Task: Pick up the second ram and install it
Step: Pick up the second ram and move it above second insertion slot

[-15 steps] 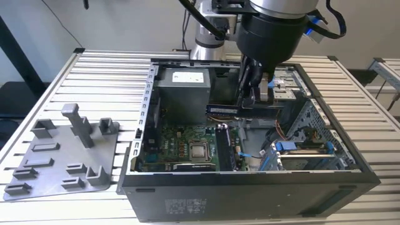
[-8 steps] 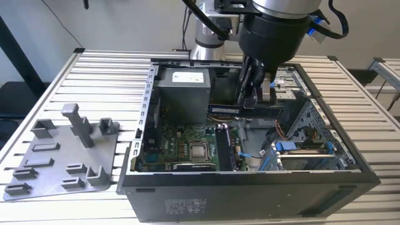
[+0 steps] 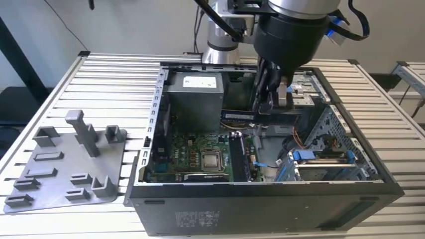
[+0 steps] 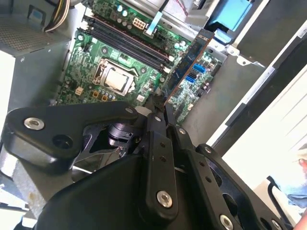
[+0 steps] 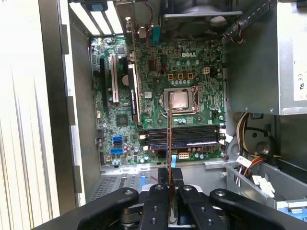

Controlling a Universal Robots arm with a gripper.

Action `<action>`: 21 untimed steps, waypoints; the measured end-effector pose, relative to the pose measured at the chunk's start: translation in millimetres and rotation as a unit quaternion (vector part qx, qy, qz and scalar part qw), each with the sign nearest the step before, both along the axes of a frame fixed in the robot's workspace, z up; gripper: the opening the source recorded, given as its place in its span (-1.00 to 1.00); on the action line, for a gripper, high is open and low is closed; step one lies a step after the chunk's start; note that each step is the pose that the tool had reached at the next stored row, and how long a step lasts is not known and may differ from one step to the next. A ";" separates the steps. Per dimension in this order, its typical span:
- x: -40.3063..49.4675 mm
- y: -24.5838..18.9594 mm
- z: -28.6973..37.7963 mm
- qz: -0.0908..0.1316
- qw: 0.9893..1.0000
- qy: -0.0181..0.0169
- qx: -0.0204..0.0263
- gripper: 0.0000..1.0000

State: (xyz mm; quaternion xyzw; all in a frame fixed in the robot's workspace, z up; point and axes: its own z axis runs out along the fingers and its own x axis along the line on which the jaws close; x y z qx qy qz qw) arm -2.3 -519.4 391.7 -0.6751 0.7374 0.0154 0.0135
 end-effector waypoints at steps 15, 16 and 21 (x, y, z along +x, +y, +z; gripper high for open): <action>0.0 25.1 -0.1 -0.001 1.000 0.000 0.003 -0.72; 0.0 26.8 -0.2 -0.001 1.000 0.000 0.004 -0.72; 0.0 34.7 -0.3 -0.001 1.000 0.000 0.007 -0.72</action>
